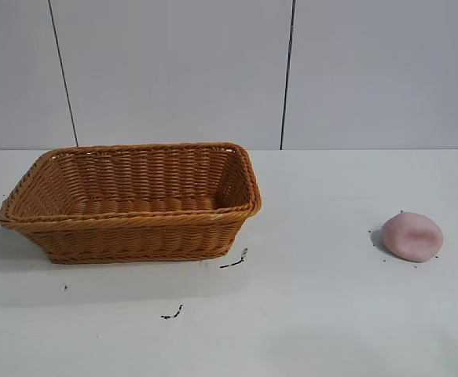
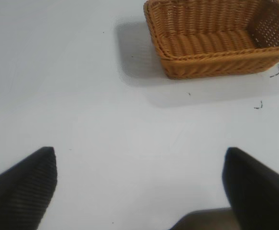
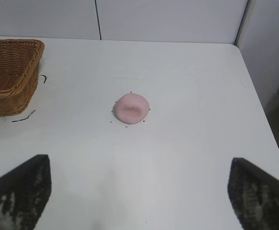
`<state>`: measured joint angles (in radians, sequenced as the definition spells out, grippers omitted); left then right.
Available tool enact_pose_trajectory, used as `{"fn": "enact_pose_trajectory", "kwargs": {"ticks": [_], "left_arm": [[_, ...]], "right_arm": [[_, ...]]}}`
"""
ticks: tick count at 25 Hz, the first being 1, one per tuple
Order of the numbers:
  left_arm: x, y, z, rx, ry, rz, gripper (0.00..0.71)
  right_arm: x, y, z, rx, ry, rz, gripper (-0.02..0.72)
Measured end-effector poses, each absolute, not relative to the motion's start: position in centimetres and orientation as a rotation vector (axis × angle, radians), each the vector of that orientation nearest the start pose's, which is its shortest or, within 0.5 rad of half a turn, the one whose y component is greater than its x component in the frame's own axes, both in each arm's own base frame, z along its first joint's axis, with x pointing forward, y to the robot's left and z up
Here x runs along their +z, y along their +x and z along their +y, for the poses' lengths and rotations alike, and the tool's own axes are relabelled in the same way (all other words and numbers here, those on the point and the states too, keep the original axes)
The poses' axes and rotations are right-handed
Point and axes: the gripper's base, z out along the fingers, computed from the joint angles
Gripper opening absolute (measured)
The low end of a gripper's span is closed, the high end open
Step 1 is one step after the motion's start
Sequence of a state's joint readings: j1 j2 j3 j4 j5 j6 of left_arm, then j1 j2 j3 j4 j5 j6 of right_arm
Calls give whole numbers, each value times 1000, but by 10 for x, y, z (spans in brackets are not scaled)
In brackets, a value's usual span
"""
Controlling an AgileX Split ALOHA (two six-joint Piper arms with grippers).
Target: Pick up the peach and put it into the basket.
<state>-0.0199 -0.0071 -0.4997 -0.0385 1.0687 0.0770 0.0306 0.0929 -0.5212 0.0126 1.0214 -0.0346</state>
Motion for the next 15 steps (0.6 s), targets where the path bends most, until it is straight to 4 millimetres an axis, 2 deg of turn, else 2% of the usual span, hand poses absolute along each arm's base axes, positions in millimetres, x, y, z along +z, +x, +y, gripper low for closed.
{"fn": "enact_pose_trajectory", "kwargs": {"ticks": [4, 8, 12, 15], "left_arm": [[277, -6, -3, -10, 101, 2042, 692], [277, -6, -3, -10, 101, 2042, 692], [277, -6, -3, -10, 101, 2042, 692], [277, -6, -3, -10, 101, 2042, 692]], "right_arm": [[302, 49, 3, 18, -71, 2242, 689], [313, 110, 5, 19, -74, 2415, 689], [308, 177, 7, 19, -77, 2581, 689], [294, 227, 8, 20, -79, 2696, 689]]}}
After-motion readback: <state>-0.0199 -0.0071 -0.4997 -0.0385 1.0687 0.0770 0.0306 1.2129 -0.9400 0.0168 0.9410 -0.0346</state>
